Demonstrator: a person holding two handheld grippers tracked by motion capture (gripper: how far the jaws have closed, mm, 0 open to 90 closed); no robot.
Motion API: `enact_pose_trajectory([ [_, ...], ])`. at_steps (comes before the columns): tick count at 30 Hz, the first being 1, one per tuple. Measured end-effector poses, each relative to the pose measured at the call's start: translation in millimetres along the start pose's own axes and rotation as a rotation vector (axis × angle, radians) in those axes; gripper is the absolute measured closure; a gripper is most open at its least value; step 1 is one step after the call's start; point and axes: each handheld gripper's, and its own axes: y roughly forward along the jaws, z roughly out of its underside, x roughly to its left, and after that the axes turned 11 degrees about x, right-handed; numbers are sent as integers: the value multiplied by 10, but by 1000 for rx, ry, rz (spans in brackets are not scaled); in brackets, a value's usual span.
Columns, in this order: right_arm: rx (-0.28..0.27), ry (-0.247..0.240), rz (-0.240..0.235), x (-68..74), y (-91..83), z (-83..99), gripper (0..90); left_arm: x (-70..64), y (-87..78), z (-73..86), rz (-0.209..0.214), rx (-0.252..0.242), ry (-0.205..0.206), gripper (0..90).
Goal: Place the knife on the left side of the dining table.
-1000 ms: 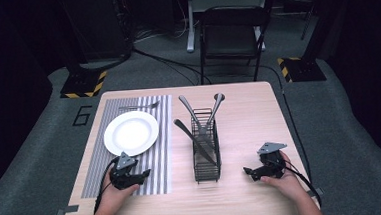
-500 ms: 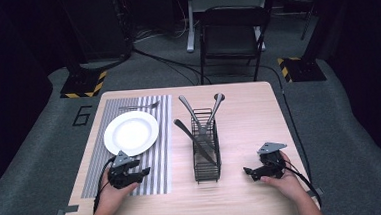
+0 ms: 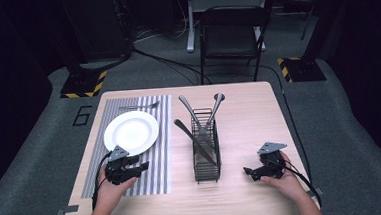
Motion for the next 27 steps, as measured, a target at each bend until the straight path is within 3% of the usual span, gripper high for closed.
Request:
enact_pose_trajectory([
  [6,0,0,0,0,0,0,0,-93,-75,-171,-18,8,-18,510],
  [14,0,0,0,0,0,0,0,-226,-153,-396,12,-9,-31,541],
  [27,0,0,0,0,0,0,0,-480,-309,-798,62,-37,22,569],
])
